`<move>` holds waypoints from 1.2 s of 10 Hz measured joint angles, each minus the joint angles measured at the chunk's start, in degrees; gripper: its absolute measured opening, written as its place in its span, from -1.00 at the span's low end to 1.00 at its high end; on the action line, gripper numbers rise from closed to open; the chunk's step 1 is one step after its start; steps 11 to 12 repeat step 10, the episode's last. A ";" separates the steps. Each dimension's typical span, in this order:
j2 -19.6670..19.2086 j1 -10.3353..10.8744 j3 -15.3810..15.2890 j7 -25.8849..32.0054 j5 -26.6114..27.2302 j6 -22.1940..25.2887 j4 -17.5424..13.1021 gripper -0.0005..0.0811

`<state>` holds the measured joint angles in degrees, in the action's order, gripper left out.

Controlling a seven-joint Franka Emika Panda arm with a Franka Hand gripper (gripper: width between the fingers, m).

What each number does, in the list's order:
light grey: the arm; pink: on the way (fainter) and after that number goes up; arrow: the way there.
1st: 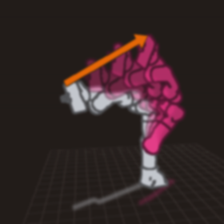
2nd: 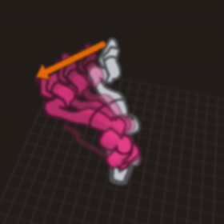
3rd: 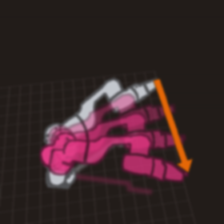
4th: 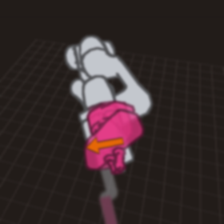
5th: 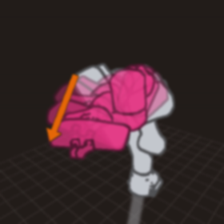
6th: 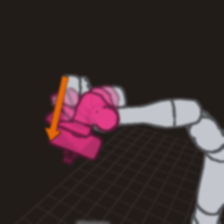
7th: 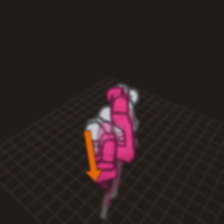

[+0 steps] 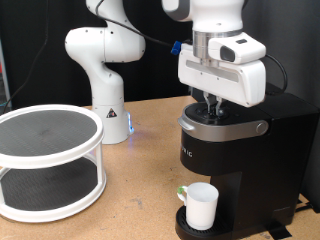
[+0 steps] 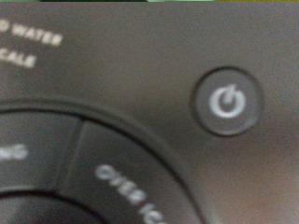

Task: Make a cup of coffee with the keurig machine

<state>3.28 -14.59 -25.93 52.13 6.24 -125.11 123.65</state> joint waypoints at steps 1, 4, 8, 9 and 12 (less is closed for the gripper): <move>0.83 -0.01 0.37 1.63 2.09 -1.67 1.22 -0.98; 2.58 -0.01 1.25 5.73 6.61 -2.67 3.11 -0.98; 6.44 -0.01 3.09 10.51 12.68 -2.73 4.30 -0.98; 7.53 -0.01 3.60 10.87 13.30 -2.19 4.25 -0.98; 8.48 -0.01 4.09 11.11 13.29 -0.14 3.86 -0.98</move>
